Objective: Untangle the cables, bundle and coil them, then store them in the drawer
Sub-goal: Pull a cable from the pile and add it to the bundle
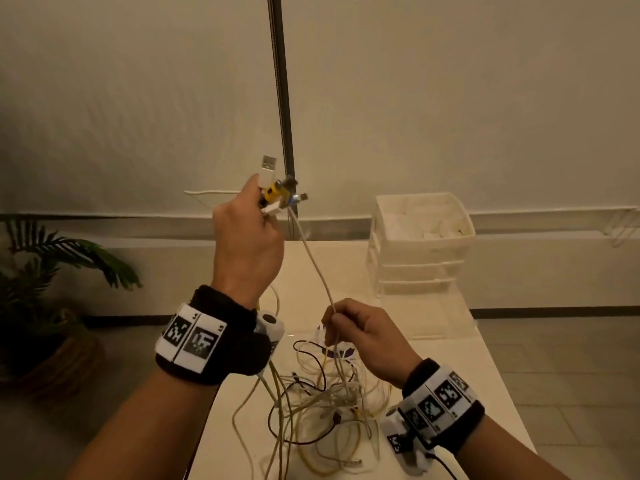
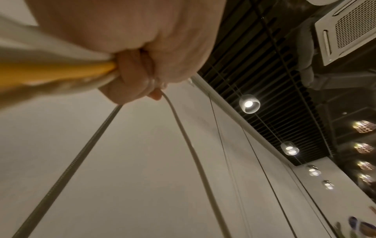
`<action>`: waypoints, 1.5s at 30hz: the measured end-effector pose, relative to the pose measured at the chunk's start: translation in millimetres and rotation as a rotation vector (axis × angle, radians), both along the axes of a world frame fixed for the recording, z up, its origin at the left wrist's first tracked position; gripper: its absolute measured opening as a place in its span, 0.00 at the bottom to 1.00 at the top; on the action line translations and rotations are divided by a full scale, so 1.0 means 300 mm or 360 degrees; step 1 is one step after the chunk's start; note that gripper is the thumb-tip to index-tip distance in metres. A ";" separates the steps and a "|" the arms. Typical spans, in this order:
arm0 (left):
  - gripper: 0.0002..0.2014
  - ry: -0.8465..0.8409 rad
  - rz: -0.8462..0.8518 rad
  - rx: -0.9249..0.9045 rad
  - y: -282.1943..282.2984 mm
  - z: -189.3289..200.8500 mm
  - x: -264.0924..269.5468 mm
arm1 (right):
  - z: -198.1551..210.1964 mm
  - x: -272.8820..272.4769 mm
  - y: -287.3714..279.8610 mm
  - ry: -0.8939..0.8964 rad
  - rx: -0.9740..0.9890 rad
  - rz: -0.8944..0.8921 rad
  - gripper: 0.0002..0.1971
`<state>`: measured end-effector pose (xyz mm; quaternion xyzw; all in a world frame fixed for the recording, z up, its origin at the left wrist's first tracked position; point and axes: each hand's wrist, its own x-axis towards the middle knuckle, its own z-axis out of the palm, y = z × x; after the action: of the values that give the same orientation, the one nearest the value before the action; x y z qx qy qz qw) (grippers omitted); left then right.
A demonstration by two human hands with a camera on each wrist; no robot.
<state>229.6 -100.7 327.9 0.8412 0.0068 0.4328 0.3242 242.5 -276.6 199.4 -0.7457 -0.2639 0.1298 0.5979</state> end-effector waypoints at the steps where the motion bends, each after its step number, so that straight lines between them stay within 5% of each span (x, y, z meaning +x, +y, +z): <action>1: 0.10 -0.0043 0.0056 -0.0045 0.014 0.002 0.002 | -0.014 -0.001 0.009 -0.0002 -0.0041 0.0044 0.09; 6: 0.09 -0.0114 0.0052 -0.0079 0.058 0.022 -0.010 | -0.002 0.013 0.034 0.0308 0.0305 -0.0145 0.12; 11: 0.35 -0.0024 -0.0193 0.0185 0.022 -0.027 -0.067 | 0.068 0.046 0.027 0.0464 0.0653 -0.0369 0.12; 15: 0.36 0.0171 -0.0237 0.0007 0.050 -0.034 -0.040 | 0.093 0.076 0.015 0.0698 0.0951 -0.0483 0.13; 19: 0.40 0.0522 -0.0730 0.0568 0.008 -0.070 -0.036 | 0.121 0.062 0.017 0.0426 0.0458 -0.0347 0.14; 22: 0.35 0.0855 -0.0707 0.0703 -0.035 -0.133 0.001 | 0.156 0.046 0.022 0.0352 0.0380 -0.0249 0.16; 27: 0.11 0.0951 -0.0624 0.0767 -0.037 -0.150 0.026 | 0.169 0.043 -0.016 0.0342 0.0423 -0.0171 0.13; 34: 0.12 0.0405 -0.0390 0.0390 -0.021 -0.055 0.039 | -0.008 0.017 -0.017 0.0064 -0.0025 -0.0073 0.08; 38: 0.10 0.0090 -0.0227 0.0309 0.011 0.017 0.040 | -0.072 0.011 -0.029 0.0263 0.0054 -0.0115 0.10; 45: 0.18 0.0153 -0.0158 0.0168 0.043 -0.008 0.053 | -0.047 0.046 -0.019 0.0337 0.0255 -0.0267 0.12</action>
<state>245.6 -87.9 325.5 0.8761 -0.0421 0.3752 0.2998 256.3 -282.3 185.5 -0.6972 -0.1458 0.1357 0.6886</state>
